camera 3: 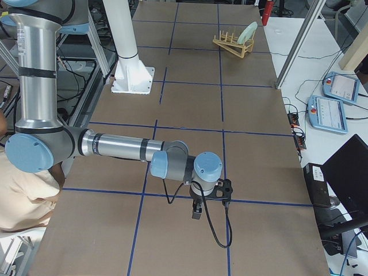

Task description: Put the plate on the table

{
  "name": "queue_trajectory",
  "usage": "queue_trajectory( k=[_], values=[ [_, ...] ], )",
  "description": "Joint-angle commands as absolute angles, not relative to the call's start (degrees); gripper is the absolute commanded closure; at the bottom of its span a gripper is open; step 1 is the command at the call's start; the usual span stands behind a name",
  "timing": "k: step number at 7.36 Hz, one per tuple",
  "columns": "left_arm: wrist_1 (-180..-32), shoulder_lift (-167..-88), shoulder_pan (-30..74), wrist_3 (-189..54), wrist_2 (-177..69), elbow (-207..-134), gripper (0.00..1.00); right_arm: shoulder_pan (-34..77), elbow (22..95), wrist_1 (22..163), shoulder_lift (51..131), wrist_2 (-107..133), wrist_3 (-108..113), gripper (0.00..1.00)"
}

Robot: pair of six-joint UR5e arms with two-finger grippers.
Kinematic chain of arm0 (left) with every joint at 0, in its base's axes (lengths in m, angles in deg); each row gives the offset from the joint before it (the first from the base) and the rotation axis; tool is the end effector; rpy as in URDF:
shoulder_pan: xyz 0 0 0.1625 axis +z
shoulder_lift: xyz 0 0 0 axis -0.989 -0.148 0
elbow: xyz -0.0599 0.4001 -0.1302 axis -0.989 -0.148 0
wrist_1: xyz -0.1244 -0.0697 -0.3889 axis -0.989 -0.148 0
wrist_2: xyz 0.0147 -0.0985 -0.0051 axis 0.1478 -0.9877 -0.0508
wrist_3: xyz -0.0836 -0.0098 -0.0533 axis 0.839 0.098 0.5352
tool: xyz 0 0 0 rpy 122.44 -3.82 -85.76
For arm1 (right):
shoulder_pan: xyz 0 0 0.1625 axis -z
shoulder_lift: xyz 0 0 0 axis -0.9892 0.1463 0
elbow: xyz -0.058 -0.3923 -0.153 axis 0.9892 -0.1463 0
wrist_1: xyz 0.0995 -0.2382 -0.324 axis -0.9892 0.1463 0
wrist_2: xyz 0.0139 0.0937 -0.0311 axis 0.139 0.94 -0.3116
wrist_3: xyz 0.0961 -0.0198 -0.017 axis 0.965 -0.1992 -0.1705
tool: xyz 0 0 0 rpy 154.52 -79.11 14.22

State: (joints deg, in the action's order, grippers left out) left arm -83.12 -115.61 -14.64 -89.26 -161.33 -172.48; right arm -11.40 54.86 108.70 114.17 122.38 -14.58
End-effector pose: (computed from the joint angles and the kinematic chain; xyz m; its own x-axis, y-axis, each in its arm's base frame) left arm -0.1300 -0.5477 0.5616 0.7966 0.1902 -0.5738 0.0033 0.9478 0.3187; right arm 0.0897 -0.4559 0.6952 0.7306 0.0958 0.6760 -0.0406 0.9944 -0.0971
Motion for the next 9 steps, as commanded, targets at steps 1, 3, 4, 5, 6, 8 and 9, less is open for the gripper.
queue_trajectory(
  k=[1,3,4,5,6,8,9],
  values=[
    [-98.69,-117.77,-14.57,-81.14,-158.52,-168.53,0.00,-11.40,54.79,108.70,114.17,122.38,-14.58,0.00],
    [-114.51,-118.13,-13.88,-57.59,-165.87,-164.30,0.00,-11.40,54.87,108.70,114.17,122.38,-14.58,0.00],
    [-121.19,-118.13,-11.61,-54.46,-167.30,-164.63,0.00,-11.40,54.79,108.70,114.17,122.38,-14.58,0.00],
    [-122.74,-118.74,-5.58,-45.12,-168.79,-164.46,0.00,-11.40,54.79,108.70,114.17,122.38,-14.58,0.00],
    [-126.06,-121.70,-3.52,-32.84,-168.81,-163.85,0.00,-11.40,54.87,108.70,114.17,122.38,-14.58,0.00],
    [-138.07,-125.84,4.44,-8.32,-165.24,-162.27,0.00,-11.40,54.79,108.70,114.17,122.38,-14.58,0.00],
    [-140.05,-130.48,7.54,0.50,-159.46,-158.95,0.00,-11.40,54.87,108.70,114.17,122.38,-14.58,0.00]
  ],
)
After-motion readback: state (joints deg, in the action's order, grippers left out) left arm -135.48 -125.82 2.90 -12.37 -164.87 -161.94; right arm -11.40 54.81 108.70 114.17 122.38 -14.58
